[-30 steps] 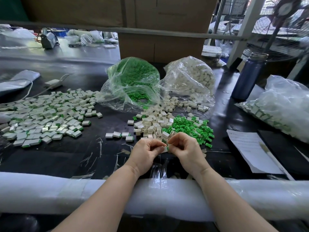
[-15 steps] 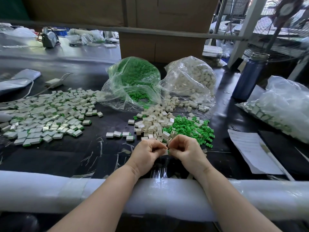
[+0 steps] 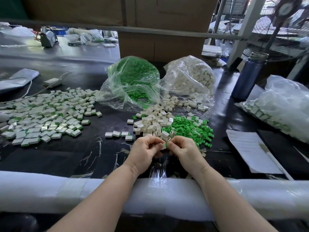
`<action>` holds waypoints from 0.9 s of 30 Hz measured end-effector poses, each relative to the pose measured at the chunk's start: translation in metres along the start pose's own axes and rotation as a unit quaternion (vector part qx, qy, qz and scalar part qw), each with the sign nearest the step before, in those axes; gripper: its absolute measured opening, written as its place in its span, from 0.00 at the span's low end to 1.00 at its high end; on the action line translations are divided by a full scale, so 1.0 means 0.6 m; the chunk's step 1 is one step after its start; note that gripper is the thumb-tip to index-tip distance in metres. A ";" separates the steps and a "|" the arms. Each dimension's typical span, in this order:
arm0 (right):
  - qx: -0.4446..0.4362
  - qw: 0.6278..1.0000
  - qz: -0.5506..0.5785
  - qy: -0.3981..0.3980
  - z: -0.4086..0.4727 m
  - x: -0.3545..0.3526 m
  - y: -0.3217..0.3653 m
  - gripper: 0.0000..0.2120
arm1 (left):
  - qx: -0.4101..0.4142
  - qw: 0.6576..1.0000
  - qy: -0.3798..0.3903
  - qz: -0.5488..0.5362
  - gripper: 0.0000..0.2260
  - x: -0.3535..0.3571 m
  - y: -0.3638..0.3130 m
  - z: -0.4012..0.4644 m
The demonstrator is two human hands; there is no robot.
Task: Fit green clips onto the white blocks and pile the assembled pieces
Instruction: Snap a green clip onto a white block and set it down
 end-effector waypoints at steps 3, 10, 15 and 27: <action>0.003 1.000 -0.003 0.014 0.000 0.001 0.000 0.13 | 0.017 0.999 0.002 0.044 0.07 -0.001 -0.001 -0.001; -0.004 0.999 -0.011 0.033 -0.001 0.001 0.002 0.13 | 0.036 0.996 0.009 0.079 0.08 -0.001 -0.005 -0.002; -0.008 0.998 -0.048 0.049 -0.002 0.001 0.004 0.15 | 0.043 0.992 0.027 0.114 0.06 0.003 -0.009 -0.005; -0.002 0.998 0.060 -0.026 0.000 -0.004 -0.004 0.08 | 0.067 0.980 -0.005 0.190 0.12 0.006 -0.005 -0.001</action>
Point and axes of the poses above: each hand's wrist, its own z-axis towards the middle knuckle, its own x-axis out of the palm, y = z × x, the point moved 4 cm from there along z, towards the middle knuckle, and after that the axes turned 5 degrees about y, right-handed, at the moved point
